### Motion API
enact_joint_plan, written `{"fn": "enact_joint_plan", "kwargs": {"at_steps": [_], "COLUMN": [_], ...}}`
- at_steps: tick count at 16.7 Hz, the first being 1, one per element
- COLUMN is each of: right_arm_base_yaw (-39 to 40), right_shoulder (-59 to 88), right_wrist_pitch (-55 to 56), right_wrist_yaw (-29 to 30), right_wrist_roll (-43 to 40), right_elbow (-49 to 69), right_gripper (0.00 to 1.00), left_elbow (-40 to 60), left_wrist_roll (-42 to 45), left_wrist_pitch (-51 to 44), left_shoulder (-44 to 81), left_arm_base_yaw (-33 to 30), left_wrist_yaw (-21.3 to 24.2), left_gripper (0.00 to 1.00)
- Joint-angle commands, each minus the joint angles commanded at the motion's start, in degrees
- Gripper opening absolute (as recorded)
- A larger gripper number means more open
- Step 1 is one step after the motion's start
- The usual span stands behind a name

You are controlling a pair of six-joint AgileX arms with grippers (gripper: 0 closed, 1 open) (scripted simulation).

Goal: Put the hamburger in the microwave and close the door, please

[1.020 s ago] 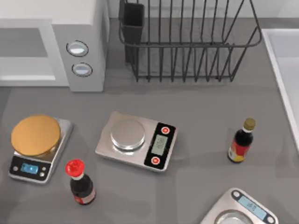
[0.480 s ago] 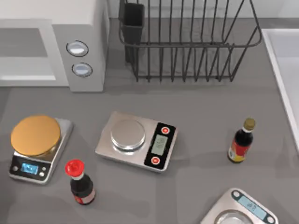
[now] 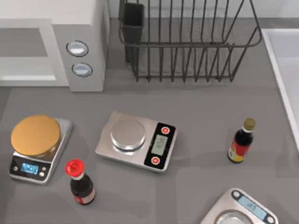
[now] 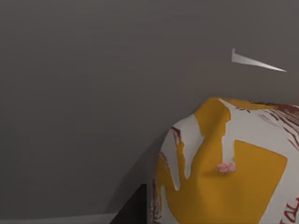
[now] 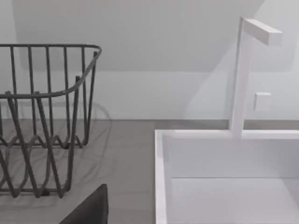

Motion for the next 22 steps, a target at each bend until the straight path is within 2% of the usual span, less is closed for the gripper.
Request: {"fn": "enact_joint_plan", "kwargs": {"at_steps": [4, 17, 22], "right_arm_base_yaw": [0.0, 0.0, 0.0], "right_shoulder": [0.0, 0.0, 0.0], "right_wrist_pitch": [0.0, 0.0, 0.0], "right_wrist_yaw": [0.0, 0.0, 0.0], "right_wrist_roll": [0.0, 0.0, 0.0], "right_elbow": [0.0, 0.0, 0.0], "right_gripper": [1.0, 1.0, 1.0], "left_elbow": [0.08, 0.08, 0.08], "left_wrist_roll": [-0.03, -0.03, -0.03], "left_wrist_pitch": [0.02, 0.02, 0.02], "left_shoulder": [0.1, 0.1, 0.1], "left_arm_base_yaw": [-0.03, -0.03, -0.03], "left_wrist_yaw": [0.0, 0.0, 0.0], "left_gripper": [1.0, 0.02, 0.0]}}
